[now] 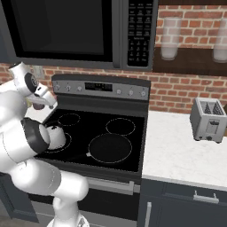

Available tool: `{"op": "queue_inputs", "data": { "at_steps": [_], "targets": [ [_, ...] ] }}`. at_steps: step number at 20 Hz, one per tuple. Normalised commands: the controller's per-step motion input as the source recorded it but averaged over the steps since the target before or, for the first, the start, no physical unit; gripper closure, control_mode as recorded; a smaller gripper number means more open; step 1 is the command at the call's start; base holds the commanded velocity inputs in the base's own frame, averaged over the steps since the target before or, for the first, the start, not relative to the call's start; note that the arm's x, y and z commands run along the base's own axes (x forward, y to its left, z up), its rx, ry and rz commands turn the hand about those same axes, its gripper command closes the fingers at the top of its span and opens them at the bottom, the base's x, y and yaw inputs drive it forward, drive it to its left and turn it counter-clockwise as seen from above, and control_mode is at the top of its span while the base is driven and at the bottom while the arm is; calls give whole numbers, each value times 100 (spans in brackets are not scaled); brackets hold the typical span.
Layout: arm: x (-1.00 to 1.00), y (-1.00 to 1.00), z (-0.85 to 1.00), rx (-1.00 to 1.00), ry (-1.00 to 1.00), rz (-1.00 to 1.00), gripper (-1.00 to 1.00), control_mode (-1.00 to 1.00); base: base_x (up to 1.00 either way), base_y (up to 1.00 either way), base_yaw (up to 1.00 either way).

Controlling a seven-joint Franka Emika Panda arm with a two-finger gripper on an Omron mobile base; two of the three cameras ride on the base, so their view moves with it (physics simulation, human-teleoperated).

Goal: Pick the kettle from the counter and place it on a stove burner. Then turn the burner on.

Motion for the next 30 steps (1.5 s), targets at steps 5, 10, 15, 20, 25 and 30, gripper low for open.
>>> {"op": "queue_inputs", "data": {
  "at_steps": [5, 10, 15, 20, 25, 30],
  "targets": [
    [12, 0, 0, 0, -8, 0, -100, -100, 0, 0, 0],
    [14, 0, 0, 0, -10, 1, -100, -100, 0, 0, 0],
    [2, 27, -1, 1, -7, 5, -100, -100, 0, 0, 0],
    [0, 0, 0, 0, -13, 2, -100, -100, 0, 0, 0],
    [-24, 0, 6, 0, -12, 3, -100, -100, 0, 0, 0],
    [-3, 0, 1, 0, -10, 8, -100, -100, 0, 0, 0]
  ]
}}
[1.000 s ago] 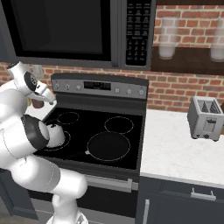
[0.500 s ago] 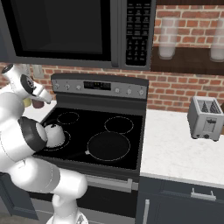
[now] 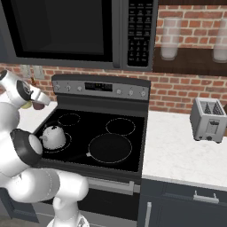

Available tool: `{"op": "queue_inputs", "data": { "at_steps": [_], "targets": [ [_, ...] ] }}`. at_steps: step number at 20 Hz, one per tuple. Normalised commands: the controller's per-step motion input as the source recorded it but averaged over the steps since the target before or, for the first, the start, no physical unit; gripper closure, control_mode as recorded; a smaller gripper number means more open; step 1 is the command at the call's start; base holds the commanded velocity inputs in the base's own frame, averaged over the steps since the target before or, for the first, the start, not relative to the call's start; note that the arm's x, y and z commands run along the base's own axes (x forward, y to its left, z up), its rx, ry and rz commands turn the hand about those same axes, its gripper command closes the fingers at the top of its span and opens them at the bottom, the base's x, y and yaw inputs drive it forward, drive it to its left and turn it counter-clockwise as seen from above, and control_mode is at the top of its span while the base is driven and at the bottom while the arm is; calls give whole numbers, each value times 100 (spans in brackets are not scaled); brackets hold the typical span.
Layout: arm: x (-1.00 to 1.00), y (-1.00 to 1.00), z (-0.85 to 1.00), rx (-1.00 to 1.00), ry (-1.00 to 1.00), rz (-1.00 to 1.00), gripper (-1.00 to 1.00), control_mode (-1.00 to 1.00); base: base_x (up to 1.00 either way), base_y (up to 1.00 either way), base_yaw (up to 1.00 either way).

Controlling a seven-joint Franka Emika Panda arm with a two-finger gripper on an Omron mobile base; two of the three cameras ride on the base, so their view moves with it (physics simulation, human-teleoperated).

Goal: Pick the kettle from the counter and place it on a stove burner. Then turn the burner on.

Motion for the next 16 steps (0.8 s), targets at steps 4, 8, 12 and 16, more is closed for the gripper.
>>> {"op": "queue_inputs", "data": {
  "at_steps": [4, 8, 12, 16],
  "targets": [
    [20, 0, 0, 0, -7, 9, -100, -100, 0, 0, 0],
    [43, 0, 0, 0, -6, 10, -100, -100, 0, 0, 0],
    [41, 0, 0, 0, -6, 11, -100, -100, 0, 0, 0],
    [53, 0, 0, 0, -2, 5, -100, -100, 0, 0, 0]
  ]
}}
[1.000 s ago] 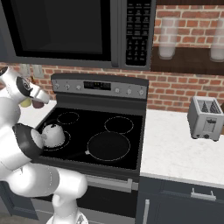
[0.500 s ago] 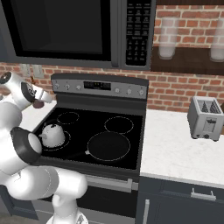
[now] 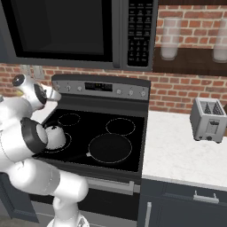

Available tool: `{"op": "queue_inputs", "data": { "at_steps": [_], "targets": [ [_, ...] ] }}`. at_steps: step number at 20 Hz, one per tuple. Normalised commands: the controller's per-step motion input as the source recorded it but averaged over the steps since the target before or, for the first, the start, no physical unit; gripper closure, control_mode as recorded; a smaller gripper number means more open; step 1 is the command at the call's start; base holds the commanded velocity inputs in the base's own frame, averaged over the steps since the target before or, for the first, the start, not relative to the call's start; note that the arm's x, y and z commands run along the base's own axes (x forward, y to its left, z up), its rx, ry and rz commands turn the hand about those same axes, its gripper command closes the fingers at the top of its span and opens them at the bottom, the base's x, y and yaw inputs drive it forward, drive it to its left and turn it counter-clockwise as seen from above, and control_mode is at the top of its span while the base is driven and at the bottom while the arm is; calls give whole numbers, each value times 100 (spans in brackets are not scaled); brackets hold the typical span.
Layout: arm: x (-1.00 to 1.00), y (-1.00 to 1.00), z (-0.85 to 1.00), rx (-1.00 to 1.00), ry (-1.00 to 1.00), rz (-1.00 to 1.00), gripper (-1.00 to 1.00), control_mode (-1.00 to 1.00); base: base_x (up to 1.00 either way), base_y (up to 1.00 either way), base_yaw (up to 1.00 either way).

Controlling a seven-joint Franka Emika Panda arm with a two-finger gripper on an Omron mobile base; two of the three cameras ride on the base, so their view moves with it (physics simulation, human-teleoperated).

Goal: Pick the kettle from the counter and place it on a stove burner. Then turn the burner on.

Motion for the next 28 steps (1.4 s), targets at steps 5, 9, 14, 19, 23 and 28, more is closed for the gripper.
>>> {"op": "queue_inputs", "data": {
  "at_steps": [5, 9, 14, 19, 23, 28],
  "targets": [
    [52, 4, 11, 0, 0, 7, -100, -100, 0, 0, 0],
    [60, 15, 22, 0, 0, 7, -100, -100, 0, 0, 0],
    [44, 1, -1, 0, 0, 8, -100, -100, 0, 0, 0],
    [30, 2, -23, 0, -3, 8, -100, -100, 0, 0, 0],
    [14, 4, -8, 0, -2, 9, -100, -100, 0, 0, 0],
    [0, 29, 0, 0, 0, 3, -100, -100, 0, 0, 0]
  ]
}}
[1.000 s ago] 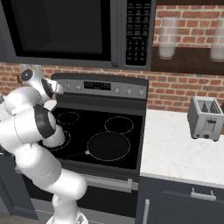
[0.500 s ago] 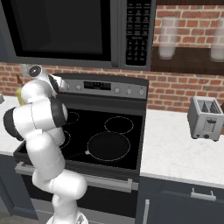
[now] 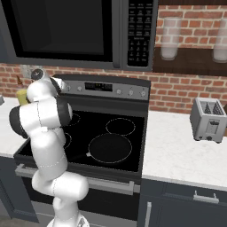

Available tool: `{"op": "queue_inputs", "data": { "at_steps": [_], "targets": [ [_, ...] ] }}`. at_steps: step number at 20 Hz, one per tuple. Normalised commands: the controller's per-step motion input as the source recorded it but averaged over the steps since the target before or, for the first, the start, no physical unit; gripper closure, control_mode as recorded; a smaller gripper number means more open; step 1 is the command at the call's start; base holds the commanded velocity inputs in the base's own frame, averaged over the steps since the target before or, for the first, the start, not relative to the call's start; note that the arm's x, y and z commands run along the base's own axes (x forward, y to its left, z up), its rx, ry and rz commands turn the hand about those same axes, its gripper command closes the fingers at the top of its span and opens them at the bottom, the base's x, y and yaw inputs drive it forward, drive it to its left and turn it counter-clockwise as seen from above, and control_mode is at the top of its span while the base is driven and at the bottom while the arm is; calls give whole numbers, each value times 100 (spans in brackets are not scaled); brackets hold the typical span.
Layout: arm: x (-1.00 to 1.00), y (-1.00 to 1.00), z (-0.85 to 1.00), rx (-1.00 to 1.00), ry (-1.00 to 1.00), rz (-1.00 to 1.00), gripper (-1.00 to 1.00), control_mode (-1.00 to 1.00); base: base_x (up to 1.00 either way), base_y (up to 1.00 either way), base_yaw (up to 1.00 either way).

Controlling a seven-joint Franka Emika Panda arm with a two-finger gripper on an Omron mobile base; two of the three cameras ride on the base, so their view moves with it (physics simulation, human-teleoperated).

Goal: Pick the kettle from the counter and place it on a stove burner. Then turn the burner on.

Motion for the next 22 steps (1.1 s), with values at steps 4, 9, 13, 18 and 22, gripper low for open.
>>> {"op": "queue_inputs", "data": {
  "at_steps": [4, 9, 13, 18, 22],
  "targets": [
    [0, 29, 2, 0, 1, 0, -100, -100, 0, 0, 0],
    [17, 11, 0, 0, 1, 0, -100, -100, 0, 0, 0],
    [37, 5, 0, 0, 0, 0, -100, -100, 0, 0, 0],
    [23, 0, -1, 0, 0, 0, -100, -100, 0, 0, 0],
    [0, 14, -3, 0, 0, 0, -100, -100, 0, 0, 0]
  ]
}}
